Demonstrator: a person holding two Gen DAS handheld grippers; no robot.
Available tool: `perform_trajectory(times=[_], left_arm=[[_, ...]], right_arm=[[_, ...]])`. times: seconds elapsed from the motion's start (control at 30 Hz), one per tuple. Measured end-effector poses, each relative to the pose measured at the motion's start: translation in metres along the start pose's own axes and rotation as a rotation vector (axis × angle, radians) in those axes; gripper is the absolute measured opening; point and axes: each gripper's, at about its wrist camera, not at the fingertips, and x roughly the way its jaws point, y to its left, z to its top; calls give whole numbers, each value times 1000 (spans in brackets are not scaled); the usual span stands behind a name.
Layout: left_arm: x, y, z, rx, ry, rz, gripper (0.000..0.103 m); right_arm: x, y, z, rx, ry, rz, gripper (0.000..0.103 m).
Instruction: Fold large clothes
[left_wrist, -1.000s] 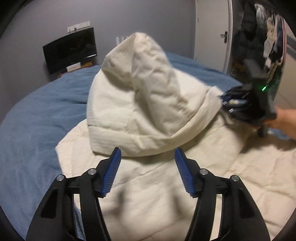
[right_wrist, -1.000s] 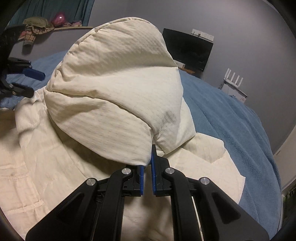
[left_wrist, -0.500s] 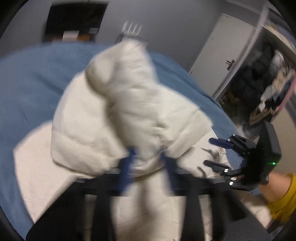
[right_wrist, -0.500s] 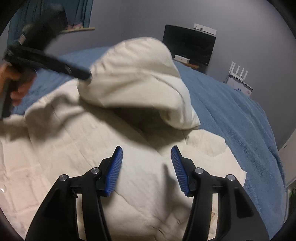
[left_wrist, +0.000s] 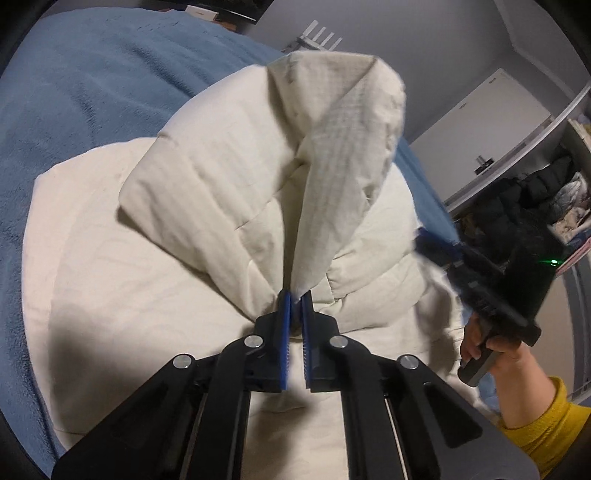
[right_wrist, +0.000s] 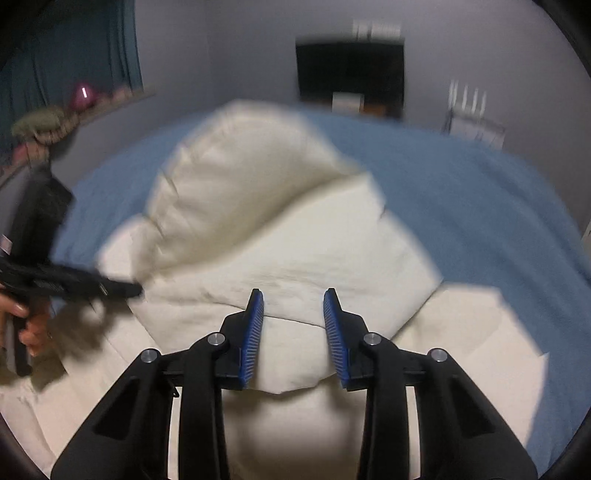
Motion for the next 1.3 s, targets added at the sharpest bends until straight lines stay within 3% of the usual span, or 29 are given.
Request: perform_trajectory(times=[0.07,0.1,0.3,0.5,0.57,0.6,0.67,0.7,0.73,0.97,1.07,1.13,1.3], left_arm=[[4,3,-1,6,10,4,6],[6,4,-2,5,16,5,7],[18,-4,-2,62,23,55,7],[18,-49,-9,279,-15,224,9],[16,-53,-9,297,-24,244,12],[14,-56,-9,302,-29,246,17],[8,-66,-3,317,-51,226,43],[6,-68,-3,322,-66,221,64],[2,-72,1,335,-95,223,65],[11,-112,75,367,-173,198,63],[25,-119,103,365,-162,206,59],[35,-117,116,371,-112,214,13],[17,-57,129,92,-151,51,12]], right_arm=[[27,5,-13,-36,101,-17,31],[34,7,-19,-52,109,-25,31],[40,2,-23,-46,123,-35,31],[36,-1,-18,-25,113,-42,31],[36,1,-20,-32,105,-55,31],[37,0,-20,-32,102,-58,31],[37,0,-22,-21,96,-53,31],[36,1,-23,-17,94,-52,31],[36,1,-24,-14,91,-52,31],[31,9,-37,-12,70,-58,31],[31,8,-40,-16,64,-58,31],[30,9,-42,-19,60,-57,31],[28,9,-46,-27,51,-49,31]])
